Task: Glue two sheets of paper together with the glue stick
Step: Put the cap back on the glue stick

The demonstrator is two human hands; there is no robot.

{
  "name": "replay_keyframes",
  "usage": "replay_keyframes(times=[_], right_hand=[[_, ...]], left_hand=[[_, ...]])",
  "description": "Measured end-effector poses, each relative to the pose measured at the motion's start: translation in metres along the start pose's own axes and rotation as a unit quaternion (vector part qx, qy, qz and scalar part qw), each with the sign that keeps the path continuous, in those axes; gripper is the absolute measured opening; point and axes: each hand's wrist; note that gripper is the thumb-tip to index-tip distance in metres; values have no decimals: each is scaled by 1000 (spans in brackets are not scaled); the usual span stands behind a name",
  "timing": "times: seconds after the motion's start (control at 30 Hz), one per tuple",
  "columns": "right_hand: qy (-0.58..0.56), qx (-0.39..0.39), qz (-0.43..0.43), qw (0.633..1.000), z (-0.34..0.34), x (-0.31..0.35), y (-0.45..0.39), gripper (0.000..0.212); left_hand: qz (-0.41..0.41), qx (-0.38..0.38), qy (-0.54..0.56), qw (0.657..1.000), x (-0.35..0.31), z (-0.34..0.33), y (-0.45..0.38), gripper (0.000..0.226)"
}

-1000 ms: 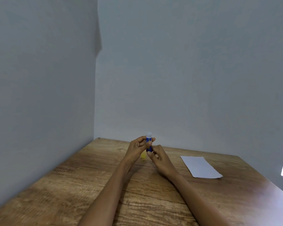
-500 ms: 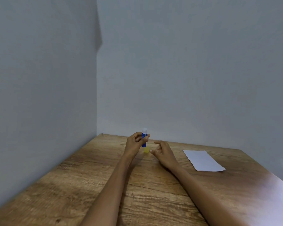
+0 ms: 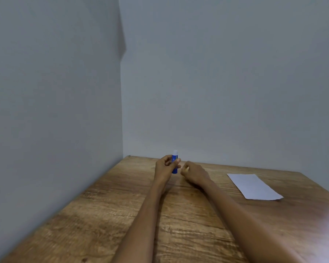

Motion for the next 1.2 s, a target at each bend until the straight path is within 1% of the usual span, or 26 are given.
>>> replay_keyframes(times=[0.03, 0.1, 0.17, 0.23, 0.27, 0.33, 0.4, 0.43, 0.47, 0.57, 0.67, 0.77, 0.83, 0.97, 1.07, 1.2], right_hand=[[-23, -15, -4, 1000, 0, -1, 2, 11], [-95, -54, -2, 994, 2, -1, 6, 18], [-196, -108, 10, 975, 7, -1, 9, 20], [-313, -148, 19, 938, 17, 0, 11, 15], [-376, -160, 25, 912, 22, 1, 13, 19], [-494, -170, 38, 852, 31, 2, 18, 29], [-573, -161, 46, 802, 35, 4, 23, 29], [-592, -155, 46, 789, 35, 4, 26, 29], [-599, -152, 43, 785, 34, 5, 28, 30], [-592, -157, 38, 790, 31, 5, 31, 32], [-587, -155, 46, 794, 29, 4, 35, 30], [-557, -157, 54, 814, 27, 4, 34, 28], [-537, -160, 57, 827, 26, 3, 32, 24], [-514, -161, 58, 840, 26, 0, 31, 19], [-483, -157, 64, 859, 27, -2, 31, 19], [-450, -157, 63, 877, 26, -2, 30, 23]], left_hand=[[2, 2, 2, 1000, 0, -1, 0, 21], [-3, 11, -6, 1000, -1, -3, 1, 20], [-7, 25, -17, 1000, -1, -6, 2, 16], [-6, 39, -14, 999, -3, -10, 4, 10], [-8, 45, -8, 999, -3, -12, 5, 8], [-13, 51, 1, 999, -3, -16, 7, 9], [-19, 58, -6, 998, -4, -19, 8, 10], [-22, 61, -14, 998, -4, -20, 9, 11], [-25, 64, -21, 997, -4, -22, 10, 12], [-31, 69, -36, 997, -4, -26, 11, 13], [-28, 65, -50, 996, -2, -26, 11, 17], [-19, 54, -64, 996, 0, -25, 11, 24], [-18, 52, -82, 995, 1, -25, 11, 24], [-12, 56, -99, 993, 0, -25, 13, 23], [-16, 58, -121, 991, -1, -26, 15, 20], [-17, 45, -144, 988, -1, -27, 17, 24]])
Point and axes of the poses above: each hand's wrist, its own y-axis away from the middle knuckle, its own z-axis out of the back of the hand, x = y × z, and after that the axes turned 6 degrees about z, right-handed
